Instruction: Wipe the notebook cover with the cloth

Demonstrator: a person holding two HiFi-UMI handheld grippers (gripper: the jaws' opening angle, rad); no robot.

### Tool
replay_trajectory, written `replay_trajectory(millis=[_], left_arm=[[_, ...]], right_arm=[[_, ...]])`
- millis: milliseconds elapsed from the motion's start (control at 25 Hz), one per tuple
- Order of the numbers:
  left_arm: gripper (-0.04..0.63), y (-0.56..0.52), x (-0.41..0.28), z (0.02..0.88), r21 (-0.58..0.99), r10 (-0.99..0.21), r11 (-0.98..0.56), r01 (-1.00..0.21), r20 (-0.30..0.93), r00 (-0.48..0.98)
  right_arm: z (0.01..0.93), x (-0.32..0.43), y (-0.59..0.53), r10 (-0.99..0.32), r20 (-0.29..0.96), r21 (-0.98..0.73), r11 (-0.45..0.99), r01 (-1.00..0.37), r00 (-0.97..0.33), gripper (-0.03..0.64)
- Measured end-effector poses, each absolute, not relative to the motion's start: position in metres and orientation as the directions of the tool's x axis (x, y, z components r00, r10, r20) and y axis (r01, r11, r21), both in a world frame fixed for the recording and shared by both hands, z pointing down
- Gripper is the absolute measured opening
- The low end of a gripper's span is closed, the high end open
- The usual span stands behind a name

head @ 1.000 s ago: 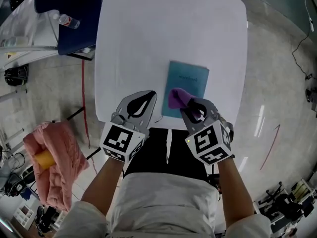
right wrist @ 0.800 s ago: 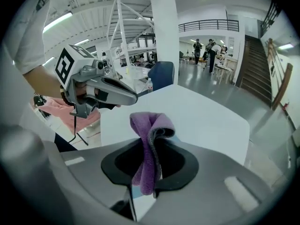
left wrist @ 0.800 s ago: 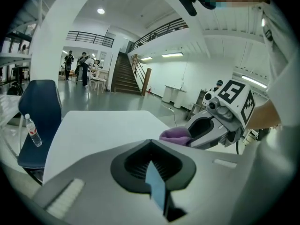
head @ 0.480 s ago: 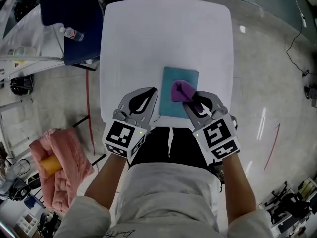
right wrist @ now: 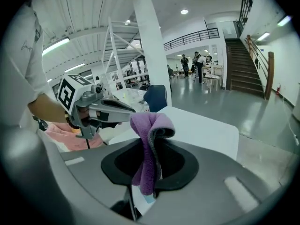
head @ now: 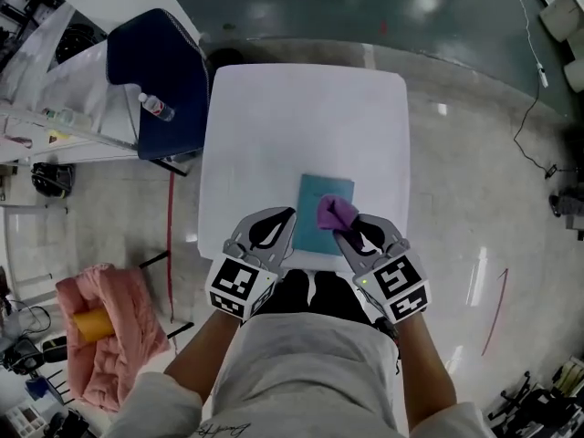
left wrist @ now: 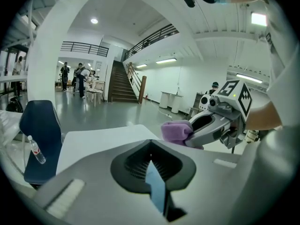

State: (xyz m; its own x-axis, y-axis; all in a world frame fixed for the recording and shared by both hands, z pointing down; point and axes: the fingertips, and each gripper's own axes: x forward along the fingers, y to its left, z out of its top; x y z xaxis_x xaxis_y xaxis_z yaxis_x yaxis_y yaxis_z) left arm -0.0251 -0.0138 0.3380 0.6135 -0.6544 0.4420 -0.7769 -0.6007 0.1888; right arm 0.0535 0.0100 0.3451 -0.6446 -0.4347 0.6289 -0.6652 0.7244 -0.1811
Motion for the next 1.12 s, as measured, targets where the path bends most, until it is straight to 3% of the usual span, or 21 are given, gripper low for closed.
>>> replay_trajectory(millis=[480, 720, 1120], left_arm=[[0.000, -0.009, -0.023, 0.289, 0.172, -0.687, -0.599, -0.782, 0.390, 0.613], [0.000, 0.001, -0.014, 0.277, 0.280, -0.683, -0.564, -0.777, 0.372, 0.629], [0.001, -0.001, -0.014, 0.269, 0.226, -0.707, -0.561, -0.796, 0.369, 0.603]], right_arm=[[0.314, 0.057, 0.018, -0.457, 0.582, -0.213, 0.713, -0.668, -0.673, 0.100], [0.296, 0.061, 0.021, -0.474, 0.547, -0.222, 0.712, -0.666, -0.690, 0.100], [0.286, 0.063, 0.021, -0.470, 0.531, -0.231, 0.720, -0.654, -0.705, 0.098]])
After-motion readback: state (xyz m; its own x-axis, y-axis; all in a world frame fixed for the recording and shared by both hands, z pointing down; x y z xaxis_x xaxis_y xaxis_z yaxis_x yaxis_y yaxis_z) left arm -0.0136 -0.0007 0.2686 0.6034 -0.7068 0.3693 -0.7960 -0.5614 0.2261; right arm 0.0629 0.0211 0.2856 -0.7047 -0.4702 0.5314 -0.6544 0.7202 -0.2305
